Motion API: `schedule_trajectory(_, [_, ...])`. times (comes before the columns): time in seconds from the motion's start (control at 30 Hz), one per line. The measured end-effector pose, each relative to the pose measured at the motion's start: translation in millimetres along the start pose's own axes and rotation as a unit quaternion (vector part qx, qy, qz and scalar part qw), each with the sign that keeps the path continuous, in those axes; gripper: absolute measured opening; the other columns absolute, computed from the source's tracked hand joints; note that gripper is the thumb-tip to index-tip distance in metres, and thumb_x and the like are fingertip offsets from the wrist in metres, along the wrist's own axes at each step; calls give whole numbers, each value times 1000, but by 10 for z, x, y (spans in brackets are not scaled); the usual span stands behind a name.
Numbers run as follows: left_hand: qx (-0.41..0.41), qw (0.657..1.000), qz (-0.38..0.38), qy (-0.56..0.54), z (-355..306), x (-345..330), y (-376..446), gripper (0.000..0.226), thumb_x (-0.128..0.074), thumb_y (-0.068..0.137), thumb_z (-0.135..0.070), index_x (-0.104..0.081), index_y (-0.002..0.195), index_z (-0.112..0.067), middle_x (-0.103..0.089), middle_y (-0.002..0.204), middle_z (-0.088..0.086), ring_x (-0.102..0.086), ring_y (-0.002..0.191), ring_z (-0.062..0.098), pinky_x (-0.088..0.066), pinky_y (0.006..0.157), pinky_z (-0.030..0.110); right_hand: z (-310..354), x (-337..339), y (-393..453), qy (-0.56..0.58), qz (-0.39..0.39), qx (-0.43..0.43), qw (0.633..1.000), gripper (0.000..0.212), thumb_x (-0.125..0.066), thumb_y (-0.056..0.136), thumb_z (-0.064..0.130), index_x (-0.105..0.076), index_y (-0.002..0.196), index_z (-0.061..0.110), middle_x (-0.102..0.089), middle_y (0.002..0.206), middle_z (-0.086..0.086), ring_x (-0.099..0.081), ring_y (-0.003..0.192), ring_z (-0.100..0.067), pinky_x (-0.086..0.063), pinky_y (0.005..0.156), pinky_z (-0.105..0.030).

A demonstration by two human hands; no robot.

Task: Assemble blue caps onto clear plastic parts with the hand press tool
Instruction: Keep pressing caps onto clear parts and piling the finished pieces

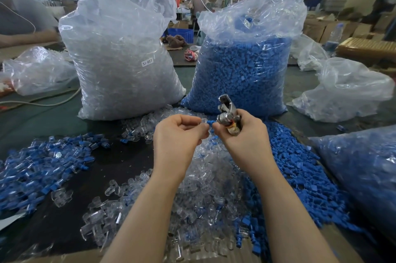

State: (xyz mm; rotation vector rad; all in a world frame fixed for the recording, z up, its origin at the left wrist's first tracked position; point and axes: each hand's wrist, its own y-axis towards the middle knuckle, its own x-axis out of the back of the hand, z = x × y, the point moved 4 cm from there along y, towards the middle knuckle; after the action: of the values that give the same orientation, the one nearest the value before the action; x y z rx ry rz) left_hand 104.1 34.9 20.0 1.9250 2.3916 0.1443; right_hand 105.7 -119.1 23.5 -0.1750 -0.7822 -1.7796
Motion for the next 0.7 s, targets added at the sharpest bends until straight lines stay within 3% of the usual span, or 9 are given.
schedule_trajectory(0.13, [-15,999,1,29,-5,-9,-1,13,-80,78,-11,-70,81,-19,-74,68,0,-74,70,13,-60,74,38,4,10,1,2,-2,-1,1000,22,-75,82,35,-54,74,32,-62,67,15,-61,70,-8,-50,67,-34])
schedule_trajectory(0.23, [-34,998,5,50,-19,-36,-14,14,-79,78,-11,-72,79,-23,-74,68,-3,-73,70,11,-60,77,41,10,10,3,-1,1,-3,1000,18,-73,83,34,-58,77,27,-64,69,11,-61,72,-14,-51,68,-40])
schedule_trajectory(0.5, [-78,993,-3,93,-64,-79,-39,17,-79,77,-12,-72,77,-27,-73,67,-11,-70,66,2,-56,64,22,-29,5,10,64,32,-26,997,9,-73,83,26,-65,82,21,-68,71,4,-64,71,-18,-54,71,-49])
schedule_trajectory(0.7, [-88,991,-7,101,-83,-83,-52,11,-80,77,-14,-73,80,-23,-73,66,-10,-70,66,1,-57,68,24,-41,2,9,107,52,-26,993,12,-65,75,31,-67,80,20,-72,75,-2,-69,79,-29,-55,74,-55])
